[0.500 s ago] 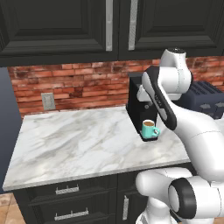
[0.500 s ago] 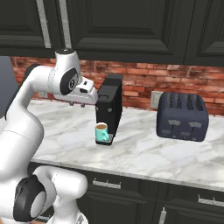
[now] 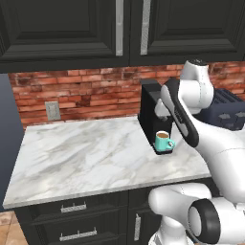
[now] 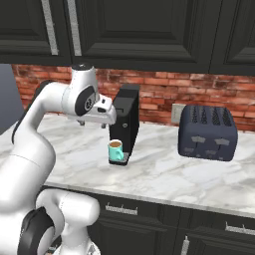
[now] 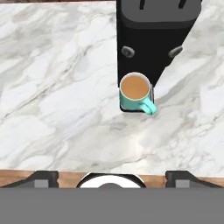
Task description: Pick up the brewed coffee from the coffee machine and place it next to the breakfast plate on the dining counter.
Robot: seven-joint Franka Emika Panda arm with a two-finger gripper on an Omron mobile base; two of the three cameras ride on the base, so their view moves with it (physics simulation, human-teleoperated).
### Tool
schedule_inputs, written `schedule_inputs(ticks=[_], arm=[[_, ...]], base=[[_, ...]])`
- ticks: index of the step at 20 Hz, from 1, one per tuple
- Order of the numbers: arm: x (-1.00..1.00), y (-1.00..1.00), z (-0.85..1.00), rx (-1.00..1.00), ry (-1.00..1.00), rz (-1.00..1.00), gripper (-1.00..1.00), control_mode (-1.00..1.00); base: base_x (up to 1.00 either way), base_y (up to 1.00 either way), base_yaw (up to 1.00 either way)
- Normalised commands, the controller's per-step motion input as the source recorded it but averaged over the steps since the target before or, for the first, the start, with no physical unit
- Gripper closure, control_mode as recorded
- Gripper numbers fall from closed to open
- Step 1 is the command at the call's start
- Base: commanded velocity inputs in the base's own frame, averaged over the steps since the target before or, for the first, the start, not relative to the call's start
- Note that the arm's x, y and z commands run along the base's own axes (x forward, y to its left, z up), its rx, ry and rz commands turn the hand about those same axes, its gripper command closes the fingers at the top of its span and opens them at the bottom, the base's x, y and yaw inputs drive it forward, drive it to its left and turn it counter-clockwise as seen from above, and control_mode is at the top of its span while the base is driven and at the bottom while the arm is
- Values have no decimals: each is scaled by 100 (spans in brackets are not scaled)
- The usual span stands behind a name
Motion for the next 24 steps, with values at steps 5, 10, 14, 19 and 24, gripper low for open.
schedule_inputs(ticks=[5, 10, 14, 19, 24], arm=[[0, -39, -51, 0, -4, 13, -100, -100], [0, -37, -50, 0, -10, 27, -100, -100], [4, -25, -42, 0, -14, 33, -100, -100], [14, -9, -43, 0, -17, 29, -100, -100], [25, 0, -30, 4, -14, 14, -100, -100]], base=[[0, 0, 0], [0, 0, 0], [0, 0, 0], [0, 0, 0], [0, 0, 0]])
